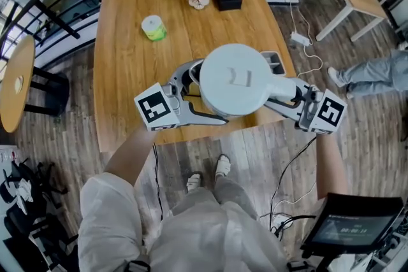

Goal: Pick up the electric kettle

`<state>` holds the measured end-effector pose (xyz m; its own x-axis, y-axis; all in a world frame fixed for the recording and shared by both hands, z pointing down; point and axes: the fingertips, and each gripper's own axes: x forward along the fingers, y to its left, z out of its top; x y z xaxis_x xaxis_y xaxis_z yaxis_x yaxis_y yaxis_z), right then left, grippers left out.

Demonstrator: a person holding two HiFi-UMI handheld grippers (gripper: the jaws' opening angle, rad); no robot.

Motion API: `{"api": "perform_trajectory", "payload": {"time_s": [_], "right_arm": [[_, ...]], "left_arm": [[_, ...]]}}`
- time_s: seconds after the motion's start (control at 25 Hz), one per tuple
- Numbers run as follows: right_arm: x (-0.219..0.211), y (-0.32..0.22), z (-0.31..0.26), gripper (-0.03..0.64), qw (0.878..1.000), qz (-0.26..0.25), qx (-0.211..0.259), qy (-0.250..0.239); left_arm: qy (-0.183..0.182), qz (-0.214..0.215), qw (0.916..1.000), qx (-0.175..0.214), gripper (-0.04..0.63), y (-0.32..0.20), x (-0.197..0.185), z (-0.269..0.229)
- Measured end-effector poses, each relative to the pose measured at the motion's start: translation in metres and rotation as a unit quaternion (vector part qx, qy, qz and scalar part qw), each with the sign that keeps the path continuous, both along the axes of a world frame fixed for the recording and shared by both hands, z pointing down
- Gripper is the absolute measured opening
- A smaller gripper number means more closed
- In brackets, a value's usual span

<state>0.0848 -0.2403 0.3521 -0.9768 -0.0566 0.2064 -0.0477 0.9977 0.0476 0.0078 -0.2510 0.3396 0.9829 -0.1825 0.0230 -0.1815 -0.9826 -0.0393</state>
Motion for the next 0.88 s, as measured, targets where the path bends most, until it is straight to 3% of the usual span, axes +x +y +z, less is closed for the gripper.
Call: {"api": "perform_trajectory", "payload": {"time_s": [0.6, 0.88], "right_arm": [[-0.007, 0.04, -0.074, 0.098, 1.0, 0.001, 0.001, -0.007], [-0.004, 0.058, -0.105, 0.098, 1.0, 0.008, 0.015, -0.017]], "left_arm": [[0.0, 0.006, 0.9999, -0.016, 0.584, 0.039, -0.006, -0.073], [-0.005, 0.012, 0.9999, 0.001, 0.584, 0.058, -0.004, -0.107]]}}
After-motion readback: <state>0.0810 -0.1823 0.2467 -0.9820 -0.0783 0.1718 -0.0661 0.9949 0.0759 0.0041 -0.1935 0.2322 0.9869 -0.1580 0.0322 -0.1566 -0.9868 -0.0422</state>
